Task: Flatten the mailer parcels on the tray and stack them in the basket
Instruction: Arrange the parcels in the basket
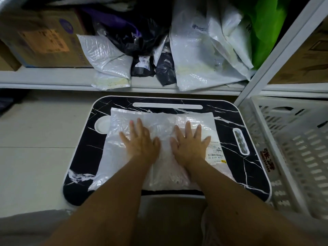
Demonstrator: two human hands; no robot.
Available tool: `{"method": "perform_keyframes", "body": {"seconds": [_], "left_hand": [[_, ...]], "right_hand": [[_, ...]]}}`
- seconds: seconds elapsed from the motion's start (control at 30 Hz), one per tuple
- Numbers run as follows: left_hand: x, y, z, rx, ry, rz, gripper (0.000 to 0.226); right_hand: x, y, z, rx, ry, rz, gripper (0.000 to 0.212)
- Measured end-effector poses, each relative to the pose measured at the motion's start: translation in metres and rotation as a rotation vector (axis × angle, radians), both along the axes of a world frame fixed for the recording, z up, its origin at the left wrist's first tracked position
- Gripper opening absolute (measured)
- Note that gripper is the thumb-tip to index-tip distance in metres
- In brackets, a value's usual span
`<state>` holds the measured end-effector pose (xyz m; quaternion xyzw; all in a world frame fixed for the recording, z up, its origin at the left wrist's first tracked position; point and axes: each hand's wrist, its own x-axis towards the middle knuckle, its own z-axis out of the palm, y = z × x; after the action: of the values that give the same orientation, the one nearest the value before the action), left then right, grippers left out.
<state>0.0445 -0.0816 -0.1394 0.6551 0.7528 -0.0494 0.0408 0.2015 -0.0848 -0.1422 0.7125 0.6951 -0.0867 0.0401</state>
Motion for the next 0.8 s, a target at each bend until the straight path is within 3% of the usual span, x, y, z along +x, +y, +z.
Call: {"method": "perform_keyframes", "body": {"seconds": [0.13, 0.53, 0.7, 0.8], "left_hand": [[-0.002, 0.007, -0.008, -0.065, -0.122, 0.039, 0.075], [-0.003, 0.006, -0.016, 0.001, -0.114, 0.130, 0.095], [-0.021, -0.003, -0.019, 0.008, -0.097, 0.146, 0.078], [-0.035, -0.013, -0.020, -0.006, -0.118, 0.134, 0.071]], "right_hand": [[0.005, 0.005, -0.002, -0.051, 0.012, -0.011, 0.067], [0.004, 0.006, -0.008, -0.004, 0.029, -0.157, 0.083], [0.008, 0.004, -0.011, 0.035, 0.105, -0.290, 0.079], [0.015, 0.003, -0.010, 0.048, 0.073, -0.266, 0.068]]}}
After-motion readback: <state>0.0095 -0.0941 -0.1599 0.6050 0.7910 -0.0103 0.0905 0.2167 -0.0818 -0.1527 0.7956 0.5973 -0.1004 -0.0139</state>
